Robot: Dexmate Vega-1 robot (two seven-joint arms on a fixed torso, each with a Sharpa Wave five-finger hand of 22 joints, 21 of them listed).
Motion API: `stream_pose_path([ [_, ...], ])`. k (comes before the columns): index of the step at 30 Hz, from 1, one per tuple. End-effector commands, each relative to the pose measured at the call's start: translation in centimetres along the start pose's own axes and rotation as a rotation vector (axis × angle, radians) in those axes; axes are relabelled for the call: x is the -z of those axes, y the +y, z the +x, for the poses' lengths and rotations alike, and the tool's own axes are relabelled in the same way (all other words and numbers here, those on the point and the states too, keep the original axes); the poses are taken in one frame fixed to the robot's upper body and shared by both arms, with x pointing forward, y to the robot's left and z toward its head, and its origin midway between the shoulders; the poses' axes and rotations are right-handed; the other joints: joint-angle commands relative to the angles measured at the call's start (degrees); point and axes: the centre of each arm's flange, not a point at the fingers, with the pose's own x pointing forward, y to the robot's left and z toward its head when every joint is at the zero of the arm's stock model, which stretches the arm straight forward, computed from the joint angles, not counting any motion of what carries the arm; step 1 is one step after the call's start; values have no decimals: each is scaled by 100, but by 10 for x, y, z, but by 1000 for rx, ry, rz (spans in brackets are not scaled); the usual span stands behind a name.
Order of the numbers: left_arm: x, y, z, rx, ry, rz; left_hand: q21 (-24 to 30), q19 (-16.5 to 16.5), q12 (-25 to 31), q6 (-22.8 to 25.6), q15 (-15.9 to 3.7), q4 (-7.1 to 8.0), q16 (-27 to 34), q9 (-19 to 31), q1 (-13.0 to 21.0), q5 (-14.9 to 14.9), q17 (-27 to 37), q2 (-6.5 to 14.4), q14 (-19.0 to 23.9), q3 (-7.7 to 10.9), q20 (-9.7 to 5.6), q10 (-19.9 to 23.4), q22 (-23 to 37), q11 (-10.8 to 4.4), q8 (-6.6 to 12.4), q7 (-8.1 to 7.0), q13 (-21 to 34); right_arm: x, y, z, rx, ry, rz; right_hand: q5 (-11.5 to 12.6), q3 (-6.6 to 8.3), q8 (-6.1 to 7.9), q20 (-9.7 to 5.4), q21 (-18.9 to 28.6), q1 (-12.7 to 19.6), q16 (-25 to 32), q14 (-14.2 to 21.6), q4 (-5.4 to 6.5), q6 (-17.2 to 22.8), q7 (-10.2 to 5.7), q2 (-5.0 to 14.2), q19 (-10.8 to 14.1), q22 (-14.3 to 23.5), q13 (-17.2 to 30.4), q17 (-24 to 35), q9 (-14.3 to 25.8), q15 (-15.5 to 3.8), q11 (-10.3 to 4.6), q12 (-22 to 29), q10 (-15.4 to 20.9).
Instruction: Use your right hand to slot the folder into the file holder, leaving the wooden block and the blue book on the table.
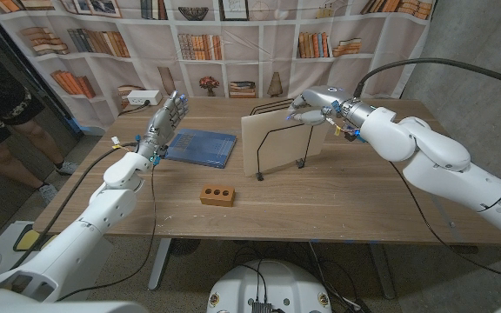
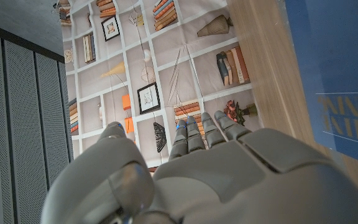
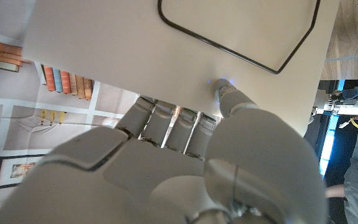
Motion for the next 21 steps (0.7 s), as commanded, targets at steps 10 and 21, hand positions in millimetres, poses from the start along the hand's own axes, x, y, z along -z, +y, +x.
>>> stream_pose_path([
  [10,-3,1,-3,-5,-11,1,-15,42,-9,56,19,-7,-18,27,50,-10,27,5,65,-18,7,21,19,-26,-27,-6,33,-5,2,-5,2,-19,-12,-108,-333,-157,-821,-21,-596,-59,-254,113,-302,35,-380,-109,-7,-35,32,-122,-553,123,-135,-227],
  [21,-4,0,-2,-2,-14,2,-15,42,-5,57,22,-5,-16,27,52,-10,27,7,71,-20,14,31,20,-21,-27,-10,33,-6,-4,-9,5,-36,-31,-274,-584,-246,-753,-285,-968,-163,-809,66,-969,147,-760,-381,-28,-102,54,-304,-428,186,-395,-806],
])
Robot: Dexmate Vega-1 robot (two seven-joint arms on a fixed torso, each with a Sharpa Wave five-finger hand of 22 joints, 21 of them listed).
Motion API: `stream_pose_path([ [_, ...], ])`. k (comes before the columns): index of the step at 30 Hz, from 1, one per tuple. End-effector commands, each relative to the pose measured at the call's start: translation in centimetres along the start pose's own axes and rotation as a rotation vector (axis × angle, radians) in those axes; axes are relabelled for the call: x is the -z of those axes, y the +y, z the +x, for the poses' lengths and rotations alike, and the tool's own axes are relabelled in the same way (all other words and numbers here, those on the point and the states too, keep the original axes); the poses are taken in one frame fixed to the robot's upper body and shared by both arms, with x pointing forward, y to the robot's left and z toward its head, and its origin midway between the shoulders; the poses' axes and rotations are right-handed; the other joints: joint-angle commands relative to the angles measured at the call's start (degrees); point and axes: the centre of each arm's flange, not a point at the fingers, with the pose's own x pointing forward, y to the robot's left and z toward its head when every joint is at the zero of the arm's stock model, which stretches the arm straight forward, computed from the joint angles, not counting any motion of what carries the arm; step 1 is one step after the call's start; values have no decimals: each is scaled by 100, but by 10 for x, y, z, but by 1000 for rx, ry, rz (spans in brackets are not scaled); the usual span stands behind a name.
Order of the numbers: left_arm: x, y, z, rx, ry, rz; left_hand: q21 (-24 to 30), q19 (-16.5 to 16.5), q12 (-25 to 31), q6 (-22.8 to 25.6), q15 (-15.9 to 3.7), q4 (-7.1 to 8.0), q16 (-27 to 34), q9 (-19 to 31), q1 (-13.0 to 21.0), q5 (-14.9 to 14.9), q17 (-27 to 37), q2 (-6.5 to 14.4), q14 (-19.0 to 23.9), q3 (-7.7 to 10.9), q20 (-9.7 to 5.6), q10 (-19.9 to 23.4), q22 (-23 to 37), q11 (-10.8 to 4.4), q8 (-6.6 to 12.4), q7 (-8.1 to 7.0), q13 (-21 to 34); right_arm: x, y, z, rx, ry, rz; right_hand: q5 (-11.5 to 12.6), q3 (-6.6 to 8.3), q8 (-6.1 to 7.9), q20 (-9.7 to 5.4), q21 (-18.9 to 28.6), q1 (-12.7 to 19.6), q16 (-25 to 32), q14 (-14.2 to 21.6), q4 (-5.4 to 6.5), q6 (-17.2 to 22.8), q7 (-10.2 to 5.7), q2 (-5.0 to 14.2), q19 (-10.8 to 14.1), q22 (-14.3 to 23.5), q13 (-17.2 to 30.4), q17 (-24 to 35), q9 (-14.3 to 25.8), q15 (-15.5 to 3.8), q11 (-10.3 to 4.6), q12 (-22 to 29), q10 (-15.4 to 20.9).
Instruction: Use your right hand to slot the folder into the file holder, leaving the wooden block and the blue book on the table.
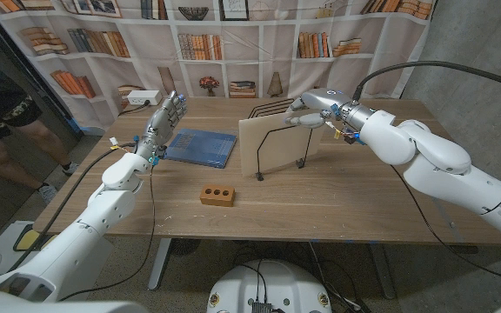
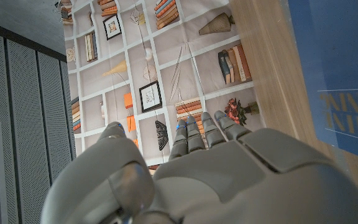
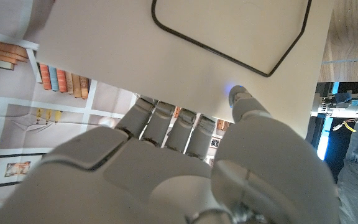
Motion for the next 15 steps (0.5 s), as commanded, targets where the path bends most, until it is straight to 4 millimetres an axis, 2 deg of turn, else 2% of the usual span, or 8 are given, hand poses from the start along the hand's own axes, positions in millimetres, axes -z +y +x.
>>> stream_pose_path([
  [1,-1,-1,1,2,-4,1,-15,42,-4,57,-5,-5,-17,27,52,-10,27,8,37,-21,15,32,20,-22,-27,-10,33,-1,-5,-3,4,-18,-20,-65,-49,-47,-773,-115,-8,-46,-232,-49,-290,48,-133,-127,4,-27,28,-54,-587,11,-114,-252],
  [3,-1,-1,1,1,-5,2,-14,44,-4,57,-4,-4,-17,27,53,-10,27,8,37,-21,12,32,20,-28,-27,-7,33,-1,-6,-3,5,-18,-28,-96,-67,-68,-746,-196,-24,-71,-416,-83,-552,80,-173,-234,7,-63,24,-98,-537,36,-182,-410],
  [8,-2,0,1,-1,-6,3,-15,43,-5,58,-12,-3,-15,28,54,-10,27,9,42,-22,16,32,20,-18,-26,-4,33,-1,-9,-3,11,-17,-45,-115,-123,-60,-627,-378,-54,-124,-862,-162,-1011,47,-317,-476,8,-151,-11,-184,-360,42,-343,-878],
  [13,-3,1,2,1,-6,4,-15,43,-4,58,-6,-3,-17,28,54,-10,27,10,39,-22,18,33,20,-28,-26,-8,33,-1,-10,-4,19,-17,-63,-100,-161,-42,-548,-528,-80,-167,-1216,-197,-1247,-1,-405,-698,7,-205,-55,-233,-347,75,-394,-1125],
  [15,-3,1,2,2,-7,4,-14,44,-5,58,-15,-2,-16,28,55,-10,27,10,41,-23,20,32,20,-22,-27,-8,33,-2,-10,-4,24,-19,-71,-88,-171,-43,-513,-617,-84,-177,-1373,-210,-1368,-16,-431,-844,5,-230,-80,-255,-283,61,-410,-1242],
])
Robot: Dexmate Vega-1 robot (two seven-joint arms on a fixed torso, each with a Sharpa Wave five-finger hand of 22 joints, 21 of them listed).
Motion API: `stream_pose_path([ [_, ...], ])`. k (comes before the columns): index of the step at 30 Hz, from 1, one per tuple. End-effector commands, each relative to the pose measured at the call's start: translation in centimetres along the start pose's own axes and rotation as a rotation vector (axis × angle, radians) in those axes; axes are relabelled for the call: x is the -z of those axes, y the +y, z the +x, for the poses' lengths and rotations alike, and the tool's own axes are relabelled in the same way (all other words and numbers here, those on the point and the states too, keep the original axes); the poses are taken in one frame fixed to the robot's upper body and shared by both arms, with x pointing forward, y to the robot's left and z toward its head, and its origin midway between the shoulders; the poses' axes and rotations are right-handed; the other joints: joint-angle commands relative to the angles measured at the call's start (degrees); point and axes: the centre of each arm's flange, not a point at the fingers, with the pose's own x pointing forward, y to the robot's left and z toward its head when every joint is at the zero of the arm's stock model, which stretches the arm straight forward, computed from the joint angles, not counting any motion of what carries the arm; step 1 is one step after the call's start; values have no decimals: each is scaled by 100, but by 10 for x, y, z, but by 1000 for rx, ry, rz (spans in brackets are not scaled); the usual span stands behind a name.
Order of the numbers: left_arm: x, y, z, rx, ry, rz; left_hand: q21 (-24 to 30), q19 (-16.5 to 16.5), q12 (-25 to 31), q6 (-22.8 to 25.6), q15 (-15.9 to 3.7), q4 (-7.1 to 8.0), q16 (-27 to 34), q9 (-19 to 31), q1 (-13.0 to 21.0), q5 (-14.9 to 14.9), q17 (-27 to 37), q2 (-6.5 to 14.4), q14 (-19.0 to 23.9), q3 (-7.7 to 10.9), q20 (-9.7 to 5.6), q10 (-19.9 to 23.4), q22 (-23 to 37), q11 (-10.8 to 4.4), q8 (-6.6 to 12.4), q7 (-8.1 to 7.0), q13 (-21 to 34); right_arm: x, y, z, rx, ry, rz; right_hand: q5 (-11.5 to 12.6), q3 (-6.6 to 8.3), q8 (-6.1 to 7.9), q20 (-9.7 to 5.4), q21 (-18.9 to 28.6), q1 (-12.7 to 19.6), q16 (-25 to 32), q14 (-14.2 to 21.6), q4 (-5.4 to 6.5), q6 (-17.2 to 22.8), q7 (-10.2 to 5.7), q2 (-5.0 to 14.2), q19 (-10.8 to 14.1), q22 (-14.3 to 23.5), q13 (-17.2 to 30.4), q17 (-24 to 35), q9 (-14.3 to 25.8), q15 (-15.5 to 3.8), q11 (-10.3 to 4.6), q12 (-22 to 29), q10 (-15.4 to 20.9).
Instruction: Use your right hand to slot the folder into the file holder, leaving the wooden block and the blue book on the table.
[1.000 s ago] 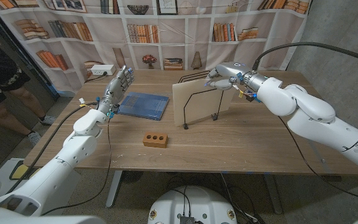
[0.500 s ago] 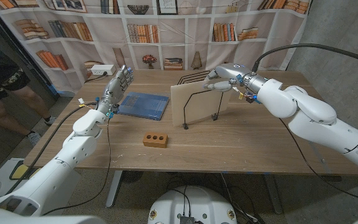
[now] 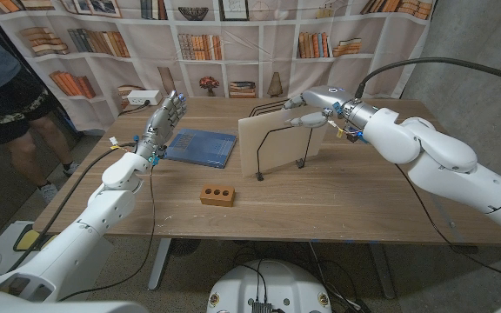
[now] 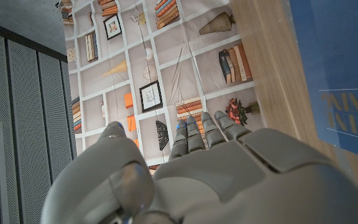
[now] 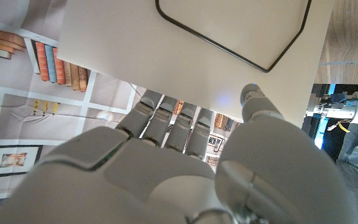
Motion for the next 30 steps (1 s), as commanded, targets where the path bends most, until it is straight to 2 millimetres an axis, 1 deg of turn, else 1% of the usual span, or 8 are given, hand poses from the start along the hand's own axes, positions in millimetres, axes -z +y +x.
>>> stream_pose_path([
  [1,-2,1,2,2,-5,3,-14,44,-4,59,-16,-2,-16,28,37,-10,27,-7,42,-23,20,34,20,-23,-26,-5,33,-2,-5,-2,18,-4,-47,22,-8,2,-557,-165,-12,-34,-305,-44,-210,-19,-112,-262,5,-33,-33,-38,-444,35,-72,-248],
  [5,-3,1,3,4,-6,4,-13,47,-5,59,-10,-1,-16,28,38,-10,27,-6,41,-23,19,31,20,-30,-27,-8,33,-4,-7,-4,35,-8,-70,71,-49,-16,-413,-503,-43,-41,-957,-61,-791,-122,-169,-761,7,-101,-102,-127,-280,19,-122,-914],
  [10,-4,1,3,4,-7,8,-13,47,-4,66,-10,0,-15,28,39,-10,27,-4,44,-24,20,33,20,-29,-24,-15,33,-6,-8,-7,54,-5,-89,102,-90,-3,-271,-746,-82,-59,-1478,-58,-1155,-127,-213,-1111,10,-122,-130,-180,-143,28,-111,-1332],
  [17,-10,-2,5,22,-15,28,-9,57,2,80,-21,0,-4,28,41,-10,27,-4,76,-24,6,52,20,-22,-19,-14,33,-6,-9,-10,46,-9,-94,129,-147,-21,-206,-913,-131,-55,-1804,-62,-1460,-88,-297,-1331,12,-133,-149,-213,-75,105,-130,-1716],
  [18,-11,-2,5,21,-17,30,-9,57,2,80,-23,0,-5,28,42,-10,27,-4,74,-25,6,51,20,-20,-19,-13,33,-6,-9,-10,43,-14,-90,143,-174,-18,-175,-967,-160,-50,-1910,-57,-1556,-66,-333,-1396,13,-135,-153,-224,-22,137,-132,-1850],
  [20,-12,-2,4,19,-18,33,-8,60,4,82,-23,0,-6,27,42,-10,27,-4,73,-25,-4,56,20,-12,-19,-14,33,-6,-9,-10,41,-22,-85,175,-244,-26,-65,-1056,-254,-12,-2029,-33,-1819,5,-409,-1460,16,-140,-158,-246,17,330,-136,-2138],
  [25,-15,-1,1,13,-19,39,-11,55,2,89,-23,0,-7,27,43,-11,26,-6,74,-27,-3,55,20,-21,-17,-20,33,-6,-9,-12,73,-34,-68,261,-356,-57,35,-1185,-420,37,-2124,9,-2501,162,-509,-1436,19,-156,-166,-285,126,506,-157,-2782],
  [30,-20,0,-1,9,-26,48,-13,50,2,89,-24,0,-8,27,45,-11,26,-8,73,-29,6,57,20,-31,-18,-21,32,-5,-9,-14,111,-37,-53,289,-378,-79,117,-1205,-450,70,-2061,15,-2818,213,-519,-1365,21,-163,-171,-294,146,518,-117,-2873],
])
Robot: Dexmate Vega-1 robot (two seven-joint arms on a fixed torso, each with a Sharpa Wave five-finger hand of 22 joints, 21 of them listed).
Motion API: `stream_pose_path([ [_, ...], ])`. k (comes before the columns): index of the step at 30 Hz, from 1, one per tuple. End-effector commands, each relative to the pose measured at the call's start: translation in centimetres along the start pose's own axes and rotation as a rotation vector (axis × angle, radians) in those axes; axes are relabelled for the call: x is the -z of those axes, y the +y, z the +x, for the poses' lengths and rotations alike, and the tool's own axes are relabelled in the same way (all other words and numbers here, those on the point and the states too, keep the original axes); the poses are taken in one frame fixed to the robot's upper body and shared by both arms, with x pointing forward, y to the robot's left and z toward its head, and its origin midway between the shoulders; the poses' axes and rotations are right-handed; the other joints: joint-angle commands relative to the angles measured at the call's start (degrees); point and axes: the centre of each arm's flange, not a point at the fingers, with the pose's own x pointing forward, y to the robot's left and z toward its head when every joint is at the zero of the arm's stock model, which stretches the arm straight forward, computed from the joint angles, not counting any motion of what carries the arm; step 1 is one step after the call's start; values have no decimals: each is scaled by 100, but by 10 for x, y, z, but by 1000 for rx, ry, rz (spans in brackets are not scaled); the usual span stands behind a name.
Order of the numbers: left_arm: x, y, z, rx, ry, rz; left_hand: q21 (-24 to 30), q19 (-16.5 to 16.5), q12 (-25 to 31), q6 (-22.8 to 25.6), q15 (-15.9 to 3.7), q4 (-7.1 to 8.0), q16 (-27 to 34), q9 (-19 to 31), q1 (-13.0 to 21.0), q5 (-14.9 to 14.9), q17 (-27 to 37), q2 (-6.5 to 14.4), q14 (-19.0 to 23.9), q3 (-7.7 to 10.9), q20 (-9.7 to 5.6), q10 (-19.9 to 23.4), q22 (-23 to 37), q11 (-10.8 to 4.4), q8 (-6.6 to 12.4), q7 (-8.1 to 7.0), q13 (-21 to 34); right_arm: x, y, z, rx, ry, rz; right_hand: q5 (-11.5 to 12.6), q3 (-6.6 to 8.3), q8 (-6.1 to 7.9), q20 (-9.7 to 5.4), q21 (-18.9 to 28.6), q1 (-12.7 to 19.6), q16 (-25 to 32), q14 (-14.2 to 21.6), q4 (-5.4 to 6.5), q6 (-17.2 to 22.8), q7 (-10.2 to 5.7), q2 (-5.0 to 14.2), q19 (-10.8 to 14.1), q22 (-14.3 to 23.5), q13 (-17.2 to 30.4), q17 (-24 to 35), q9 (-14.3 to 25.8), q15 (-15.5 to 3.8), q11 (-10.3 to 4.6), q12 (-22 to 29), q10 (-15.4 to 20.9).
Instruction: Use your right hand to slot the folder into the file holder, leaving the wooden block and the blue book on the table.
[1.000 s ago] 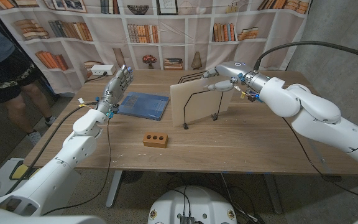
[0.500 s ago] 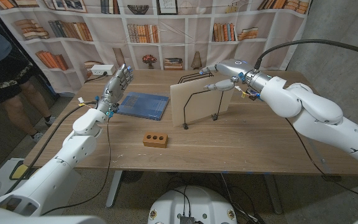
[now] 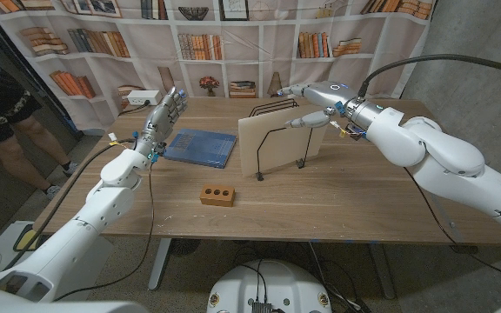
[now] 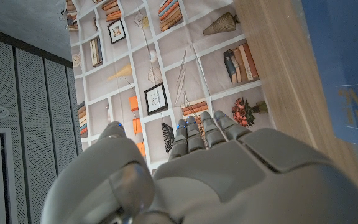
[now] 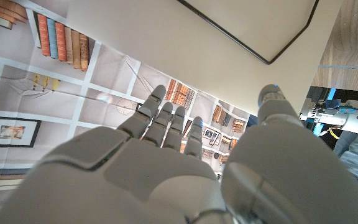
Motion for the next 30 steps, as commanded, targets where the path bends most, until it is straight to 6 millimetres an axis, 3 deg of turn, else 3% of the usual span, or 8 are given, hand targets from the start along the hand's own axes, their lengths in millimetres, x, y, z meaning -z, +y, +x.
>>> stream_pose_path([
  [1,-10,1,-5,-7,-12,19,-13,49,1,63,5,0,-9,27,45,-11,26,-7,43,-29,8,32,20,-7,-16,11,32,1,-1,-5,66,-11,30,55,-52,-41,101,-23,-64,53,52,-2,-262,47,-23,82,21,1,-1,-4,13,6,10,-61],
  [15,-21,-7,-6,37,-26,33,-10,59,1,64,10,0,-10,27,50,-12,25,-12,50,-34,-10,39,20,15,-18,21,32,8,7,-19,207,31,195,84,-126,178,26,-79,-277,83,131,112,54,14,40,202,26,-10,13,-21,-76,11,209,336],
  [30,-35,-13,-8,109,-22,60,-10,60,4,82,6,2,-8,27,52,-12,25,-10,59,-37,9,52,20,11,-14,27,31,8,8,-30,325,45,232,85,-160,225,8,-126,-364,93,191,149,215,11,62,218,26,-13,9,-31,-85,0,272,508],
])
